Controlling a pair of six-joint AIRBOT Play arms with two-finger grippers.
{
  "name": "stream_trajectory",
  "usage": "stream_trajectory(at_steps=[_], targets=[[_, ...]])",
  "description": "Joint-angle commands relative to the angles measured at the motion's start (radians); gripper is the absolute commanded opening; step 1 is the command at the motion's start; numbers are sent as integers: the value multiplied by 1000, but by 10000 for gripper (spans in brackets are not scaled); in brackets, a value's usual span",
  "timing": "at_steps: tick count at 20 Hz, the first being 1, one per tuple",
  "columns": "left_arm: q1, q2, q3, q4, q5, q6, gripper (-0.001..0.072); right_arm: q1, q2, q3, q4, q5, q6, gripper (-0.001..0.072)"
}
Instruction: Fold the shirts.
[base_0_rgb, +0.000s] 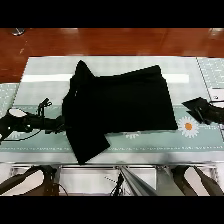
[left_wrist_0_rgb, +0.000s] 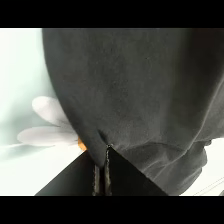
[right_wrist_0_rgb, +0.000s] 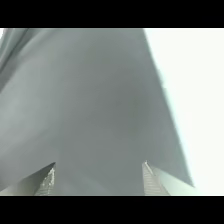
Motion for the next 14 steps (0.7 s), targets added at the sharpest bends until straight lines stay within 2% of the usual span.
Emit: stream_trajectory(at_steps=[1,3,7,9,11,14], targets=[[-6,-5,9,1,11,-2,28,-110,0,-3,-274,-25,164,620],[-6,-5,15,1,13,-2,28,-91,-38,-5,-380,54,193,620],[-6,-5,16,-3,14,-2,28,9,-205,-3,-357,162,125,620],[-6,-5,16,-3,14,-2,28,46,-273,-2,-331,134,129,620],[-6,-5,16,-7,14,-2,28,79,-322,16,-241,89,96,620],[-6,-5,16,-34,23,-2,28,131,-388,84,-235,82,102,620]])
